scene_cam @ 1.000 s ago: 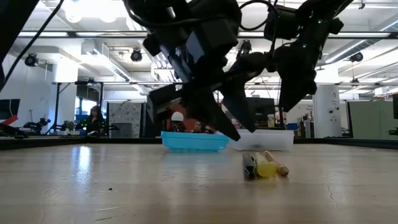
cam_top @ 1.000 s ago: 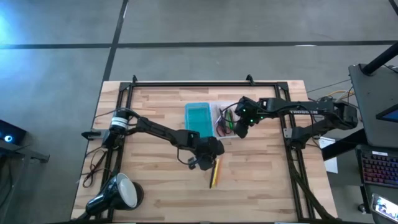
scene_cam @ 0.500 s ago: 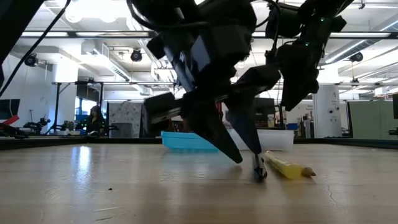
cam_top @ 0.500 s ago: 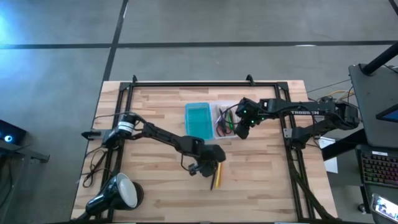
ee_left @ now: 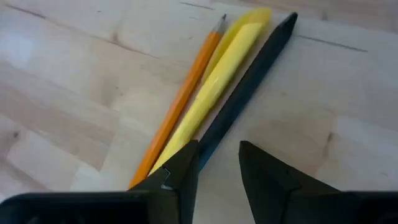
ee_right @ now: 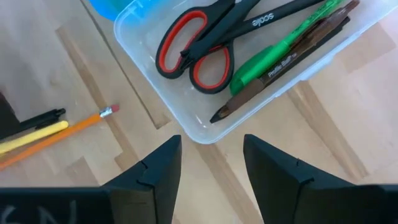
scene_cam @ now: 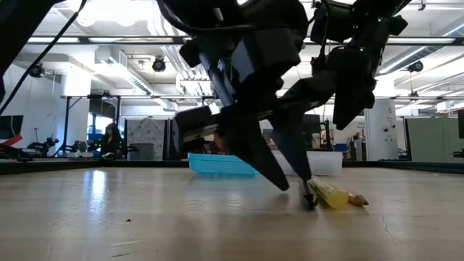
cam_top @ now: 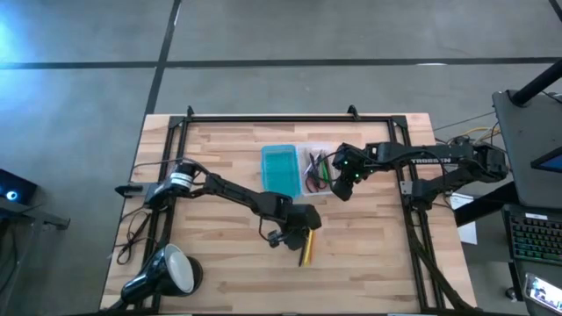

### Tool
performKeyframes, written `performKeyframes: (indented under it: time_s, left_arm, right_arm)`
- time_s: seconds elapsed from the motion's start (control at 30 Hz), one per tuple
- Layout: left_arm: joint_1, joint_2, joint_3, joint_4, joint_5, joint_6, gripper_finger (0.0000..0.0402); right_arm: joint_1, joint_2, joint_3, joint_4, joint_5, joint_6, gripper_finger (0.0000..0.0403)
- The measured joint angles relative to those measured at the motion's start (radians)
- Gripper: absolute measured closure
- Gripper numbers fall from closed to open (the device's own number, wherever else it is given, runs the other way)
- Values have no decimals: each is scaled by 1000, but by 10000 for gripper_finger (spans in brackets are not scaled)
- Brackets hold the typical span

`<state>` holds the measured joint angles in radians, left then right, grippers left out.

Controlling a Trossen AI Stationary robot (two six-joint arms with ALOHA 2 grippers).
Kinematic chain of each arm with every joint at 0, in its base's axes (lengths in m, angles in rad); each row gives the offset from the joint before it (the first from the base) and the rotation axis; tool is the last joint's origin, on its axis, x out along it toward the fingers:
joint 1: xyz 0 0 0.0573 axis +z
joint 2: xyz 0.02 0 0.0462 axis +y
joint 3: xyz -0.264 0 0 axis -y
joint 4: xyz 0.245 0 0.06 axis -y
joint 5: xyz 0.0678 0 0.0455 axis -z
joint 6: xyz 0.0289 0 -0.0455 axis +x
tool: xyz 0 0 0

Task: Pick & place school supplies into a supply box
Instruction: Put the black pen into the blue supply box

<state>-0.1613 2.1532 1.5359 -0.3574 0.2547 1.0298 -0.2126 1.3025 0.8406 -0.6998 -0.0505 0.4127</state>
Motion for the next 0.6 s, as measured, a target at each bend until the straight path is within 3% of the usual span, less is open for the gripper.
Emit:
performKeyframes:
  time_s: [0.6]
  left_arm:
    - [-7, 14, 61, 2, -5, 9, 301]
  right_arm:
    - [32, 0, -13, 1, 0, 41, 241]
